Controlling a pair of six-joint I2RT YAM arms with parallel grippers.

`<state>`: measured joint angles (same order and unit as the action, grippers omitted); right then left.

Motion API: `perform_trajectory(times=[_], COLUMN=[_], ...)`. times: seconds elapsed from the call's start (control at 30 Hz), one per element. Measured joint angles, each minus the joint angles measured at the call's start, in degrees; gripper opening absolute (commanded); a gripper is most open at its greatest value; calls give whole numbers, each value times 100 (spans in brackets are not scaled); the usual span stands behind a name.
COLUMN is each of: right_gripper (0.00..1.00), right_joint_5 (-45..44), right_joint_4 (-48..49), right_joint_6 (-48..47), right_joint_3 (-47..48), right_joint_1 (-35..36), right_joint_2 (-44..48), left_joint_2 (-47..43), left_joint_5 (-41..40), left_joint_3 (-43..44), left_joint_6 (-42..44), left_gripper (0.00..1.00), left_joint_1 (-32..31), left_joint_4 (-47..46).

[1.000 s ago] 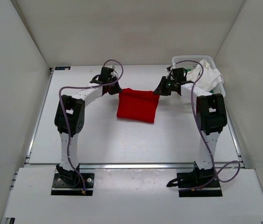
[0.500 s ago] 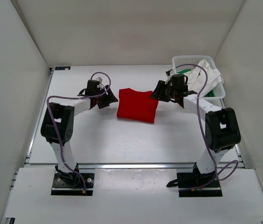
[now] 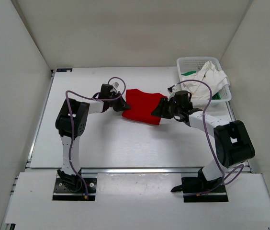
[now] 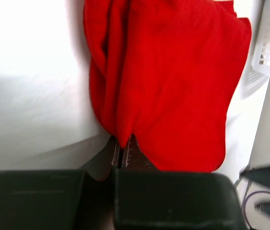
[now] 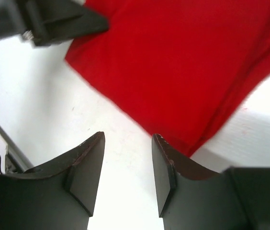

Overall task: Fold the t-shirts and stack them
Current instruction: Put the neatly folded tshirt into the corner of the board with the left arm

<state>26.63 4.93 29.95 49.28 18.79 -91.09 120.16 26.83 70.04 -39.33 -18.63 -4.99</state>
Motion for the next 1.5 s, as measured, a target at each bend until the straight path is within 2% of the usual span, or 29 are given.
perform_trajectory(times=[0.17, 0.27, 0.37, 0.57, 0.7, 0.93, 1.23, 1.33, 1.5], right_gripper=[42, 42, 41, 41, 42, 41, 41, 41, 41], right_joint_5=[136, 181, 251, 398, 457, 555, 654, 750, 887], right_joint_4=[192, 245, 289, 428, 562, 605, 562, 584, 586], right_joint_6=[-9, -20, -17, 0, 2, 31, 44, 50, 50], right_joint_3=[-321, -546, -728, -815, -901, -1403, -1624, -1624, -1624], right_joint_1=[33, 33, 39, 291, 616, 929, 927, 929, 964], right_joint_2=[348, 557, 667, 658, 654, 726, 916, 901, 811], left_joint_2=[192, 181, 55, -219, -216, 116, 136, 131, 136], left_joint_5=[-92, -79, -129, -483, -734, -933, -1561, -1744, -2041], left_joint_3=[474, 688, 684, 186, -129, -140, -765, -1130, -1370], left_joint_6=[-120, -142, -144, -459, -883, -1725, -2815, -3270, -4028], left_gripper=[0, 0, 0, 0, 1, 0, 0, 1, 9], left_joint_1=[-63, 232, 1003, 3161, 3829, 4240, 4647, 4649, 4516], left_joint_4=[81, 168, 205, -177, -476, -903, -2098, -2638, -3185])
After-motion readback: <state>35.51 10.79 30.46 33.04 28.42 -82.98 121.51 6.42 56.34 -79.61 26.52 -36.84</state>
